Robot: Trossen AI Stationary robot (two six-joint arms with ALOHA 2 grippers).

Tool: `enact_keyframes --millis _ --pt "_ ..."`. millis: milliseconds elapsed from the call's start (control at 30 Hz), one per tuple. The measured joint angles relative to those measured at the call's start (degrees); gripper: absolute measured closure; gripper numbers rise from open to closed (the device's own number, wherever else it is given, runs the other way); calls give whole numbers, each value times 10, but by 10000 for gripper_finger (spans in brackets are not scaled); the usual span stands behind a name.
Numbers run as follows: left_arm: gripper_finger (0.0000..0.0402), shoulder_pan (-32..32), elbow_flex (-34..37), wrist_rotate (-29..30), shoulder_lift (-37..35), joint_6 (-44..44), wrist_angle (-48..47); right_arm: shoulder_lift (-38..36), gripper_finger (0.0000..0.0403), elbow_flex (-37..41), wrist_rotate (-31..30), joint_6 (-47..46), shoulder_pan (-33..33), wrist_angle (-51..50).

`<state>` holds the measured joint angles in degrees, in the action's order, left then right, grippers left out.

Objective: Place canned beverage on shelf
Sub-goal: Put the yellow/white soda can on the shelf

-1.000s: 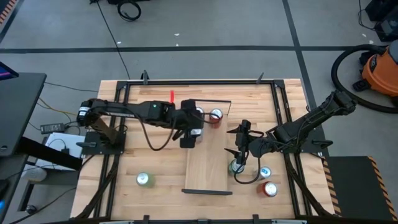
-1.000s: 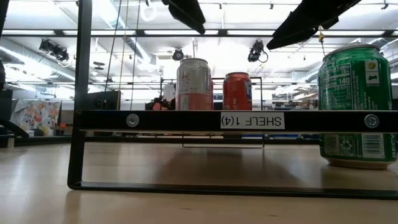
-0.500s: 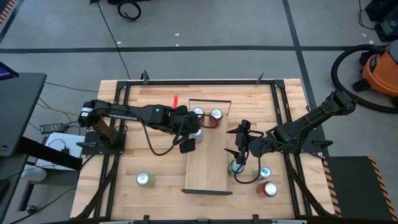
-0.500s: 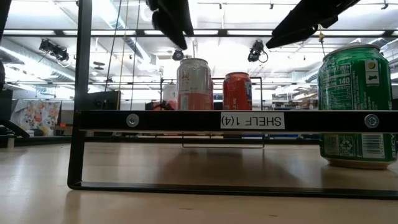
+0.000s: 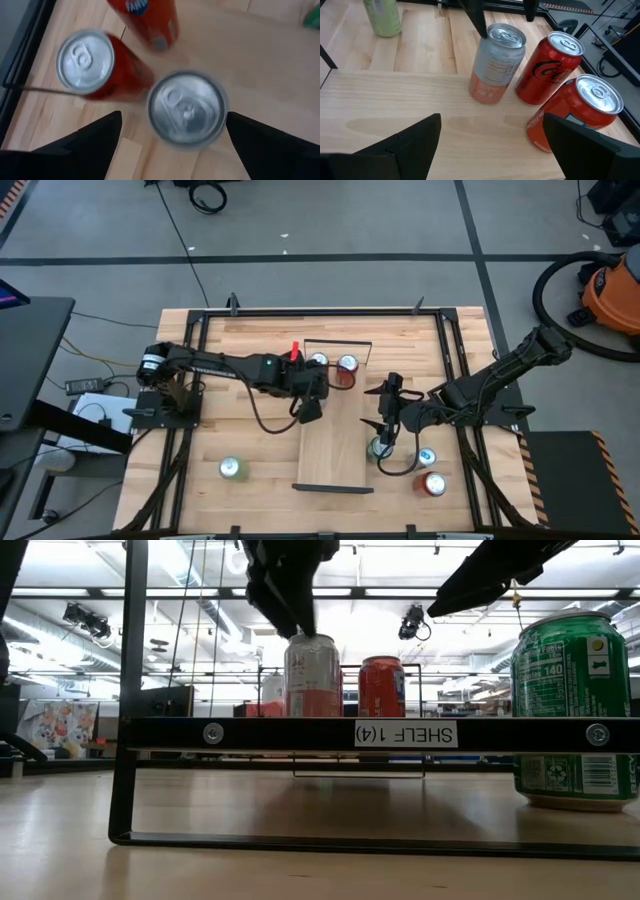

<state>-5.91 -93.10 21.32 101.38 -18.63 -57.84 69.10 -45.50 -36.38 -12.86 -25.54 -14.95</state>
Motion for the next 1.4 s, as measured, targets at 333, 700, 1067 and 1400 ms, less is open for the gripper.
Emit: enact_keyframes --millis 333,700,1067,1400 --pt "31 12 0 1 0 42 -53 0 43 0 0 4 0 0" --pt "31 7 0 112 -1 72 -104 0 43 0 2 0 0 0" --pt "31 1 0 -86 -1 34 -62 0 43 0 2 -1 0 1" --pt "31 2 66 -27 -1 -65 9 0 43 0 4 -4 0 1"
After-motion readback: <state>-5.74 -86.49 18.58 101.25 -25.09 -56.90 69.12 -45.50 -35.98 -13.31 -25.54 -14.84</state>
